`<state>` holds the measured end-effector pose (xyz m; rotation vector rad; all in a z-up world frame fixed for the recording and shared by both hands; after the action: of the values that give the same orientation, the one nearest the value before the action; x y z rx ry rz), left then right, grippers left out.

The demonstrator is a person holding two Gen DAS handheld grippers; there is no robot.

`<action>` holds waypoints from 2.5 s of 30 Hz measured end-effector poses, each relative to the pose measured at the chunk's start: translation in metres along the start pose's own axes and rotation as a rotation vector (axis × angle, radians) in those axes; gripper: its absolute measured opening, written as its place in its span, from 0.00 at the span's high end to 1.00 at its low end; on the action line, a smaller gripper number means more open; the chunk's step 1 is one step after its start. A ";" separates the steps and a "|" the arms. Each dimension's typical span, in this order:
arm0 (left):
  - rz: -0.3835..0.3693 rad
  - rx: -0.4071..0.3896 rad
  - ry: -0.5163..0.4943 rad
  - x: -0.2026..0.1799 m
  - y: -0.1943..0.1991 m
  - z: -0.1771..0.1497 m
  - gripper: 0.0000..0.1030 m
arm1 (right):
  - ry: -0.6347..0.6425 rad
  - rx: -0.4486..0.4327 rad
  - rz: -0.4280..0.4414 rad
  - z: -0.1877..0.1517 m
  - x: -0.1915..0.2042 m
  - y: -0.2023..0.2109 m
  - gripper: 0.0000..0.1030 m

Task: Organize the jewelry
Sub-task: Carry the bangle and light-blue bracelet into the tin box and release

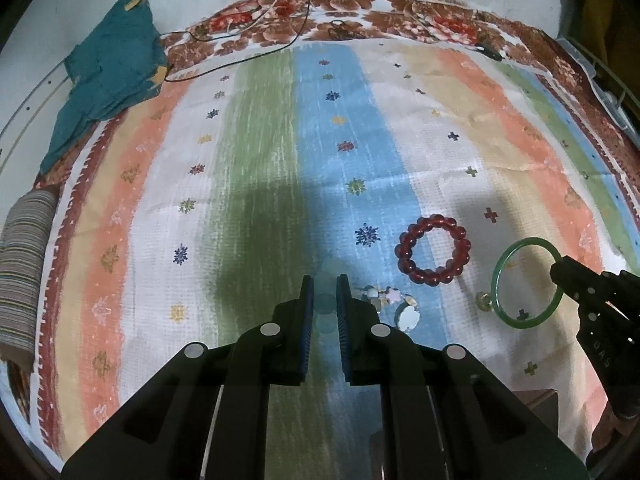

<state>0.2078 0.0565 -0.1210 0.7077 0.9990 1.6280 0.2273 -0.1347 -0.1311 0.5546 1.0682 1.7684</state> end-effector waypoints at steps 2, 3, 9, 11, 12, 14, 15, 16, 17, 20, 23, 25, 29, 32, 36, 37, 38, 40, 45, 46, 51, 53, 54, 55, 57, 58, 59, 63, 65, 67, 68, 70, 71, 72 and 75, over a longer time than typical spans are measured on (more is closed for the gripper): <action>-0.005 -0.011 0.000 -0.002 0.006 0.000 0.89 | 0.005 -0.002 0.008 -0.001 0.001 0.003 0.91; -0.009 -0.018 0.000 -0.003 0.009 0.000 0.89 | 0.010 -0.005 0.009 -0.001 0.002 0.005 0.91; -0.070 -0.030 0.044 -0.005 0.025 -0.002 0.89 | 0.032 -0.053 0.000 0.001 0.006 0.023 0.91; -0.057 -0.049 0.025 -0.008 0.030 -0.003 0.89 | 0.040 -0.071 0.003 0.002 0.008 0.028 0.91; -0.049 -0.060 0.007 -0.011 0.034 -0.004 0.89 | 0.042 -0.077 0.005 0.003 0.009 0.030 0.91; -0.043 -0.083 -0.024 -0.017 0.042 -0.006 0.89 | 0.046 -0.095 0.012 0.003 0.011 0.037 0.91; -0.042 -0.092 -0.030 -0.018 0.045 -0.006 0.89 | 0.047 -0.108 0.015 0.004 0.011 0.041 0.91; -0.045 -0.104 -0.034 -0.020 0.051 -0.006 0.89 | 0.049 -0.119 0.018 0.005 0.012 0.044 0.91; -0.053 -0.110 -0.033 -0.021 0.055 -0.006 0.89 | 0.051 -0.127 0.019 0.005 0.013 0.047 0.91; -0.080 -0.122 -0.027 -0.022 0.065 -0.006 0.89 | 0.058 -0.154 0.021 0.005 0.015 0.057 0.91; -0.104 -0.135 -0.020 -0.021 0.076 -0.009 0.89 | 0.056 -0.176 0.027 0.005 0.016 0.067 0.91; -0.117 -0.141 -0.013 -0.020 0.081 -0.010 0.89 | 0.056 -0.188 0.031 0.003 0.017 0.072 0.91; -0.123 -0.152 -0.013 -0.020 0.090 -0.014 0.89 | 0.059 -0.208 0.034 0.000 0.019 0.081 0.91; -0.124 -0.180 -0.023 -0.022 0.102 -0.016 0.89 | 0.058 -0.222 0.039 -0.001 0.020 0.088 0.91; -0.156 -0.198 -0.024 -0.023 0.116 -0.020 0.89 | 0.086 -0.243 0.038 -0.002 0.025 0.100 0.91; -0.165 -0.201 -0.024 -0.024 0.120 -0.021 0.89 | 0.088 -0.247 0.043 -0.002 0.026 0.102 0.91; -0.173 -0.204 -0.025 -0.024 0.123 -0.023 0.89 | 0.088 -0.251 0.049 -0.003 0.027 0.105 0.91; -0.185 -0.207 -0.025 -0.024 0.129 -0.026 0.89 | 0.092 -0.257 0.056 -0.005 0.030 0.109 0.91; -0.206 -0.195 -0.032 -0.025 0.134 -0.038 0.89 | 0.097 -0.255 0.071 -0.015 0.035 0.116 0.91; -0.209 -0.195 -0.034 -0.025 0.136 -0.040 0.89 | 0.097 -0.256 0.072 -0.017 0.036 0.118 0.91; -0.240 -0.197 -0.048 -0.028 0.148 -0.053 0.89 | 0.097 -0.259 0.076 -0.023 0.039 0.122 0.91; -0.244 -0.198 -0.072 -0.032 0.152 -0.059 0.89 | 0.098 -0.262 0.080 -0.028 0.041 0.127 0.91; -0.239 -0.205 -0.085 -0.034 0.154 -0.063 0.89 | 0.099 -0.262 0.082 -0.031 0.042 0.129 0.91; -0.234 -0.211 -0.093 -0.035 0.156 -0.065 0.89 | 0.099 -0.262 0.083 -0.034 0.042 0.130 0.91; -0.231 -0.222 -0.109 -0.038 0.161 -0.070 0.89 | 0.097 -0.254 0.086 -0.040 0.043 0.132 0.91; -0.231 -0.226 -0.110 -0.039 0.163 -0.073 0.89 | 0.096 -0.251 0.088 -0.042 0.043 0.132 0.91; -0.232 -0.229 -0.110 -0.039 0.165 -0.074 0.89 | 0.094 -0.247 0.092 -0.043 0.043 0.132 0.91; -0.232 -0.214 -0.118 -0.042 0.165 -0.079 0.89 | 0.096 -0.217 0.124 -0.050 0.046 0.129 0.91; -0.220 -0.209 -0.122 -0.043 0.164 -0.081 0.87 | 0.092 -0.201 0.142 -0.052 0.047 0.127 0.89; -0.191 -0.218 -0.131 -0.043 0.163 -0.081 0.84 | 0.097 -0.167 0.132 -0.055 0.047 0.121 0.85; -0.180 -0.221 -0.134 -0.043 0.162 -0.080 0.84 | 0.095 -0.162 0.126 -0.055 0.047 0.119 0.84; -0.166 -0.221 -0.131 -0.042 0.161 -0.079 0.82 | 0.079 -0.149 0.128 -0.056 0.043 0.116 0.82; -0.160 -0.221 -0.126 -0.040 0.159 -0.078 0.81 | 0.072 -0.147 0.128 -0.056 0.042 0.115 0.82; -0.155 -0.221 -0.120 -0.038 0.158 -0.076 0.80 | 0.068 -0.146 0.124 -0.056 0.040 0.115 0.79; -0.142 -0.220 -0.107 -0.034 0.156 -0.074 0.74 | 0.058 -0.150 0.124 -0.055 0.037 0.115 0.73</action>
<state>0.0817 -0.0107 -0.0181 0.5559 0.7616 1.5312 0.1129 -0.1423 -0.0639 0.4880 0.9476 1.9653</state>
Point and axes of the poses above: each gripper's, at about its wrist camera, not at the fingertips, and y roughly against the way its jaws point, x to its left, z to its top, the point moved 5 cm from there along -y, roughly the way its jaws point, and after that the axes turned 10 degrees about y, right-handed, at the moved point
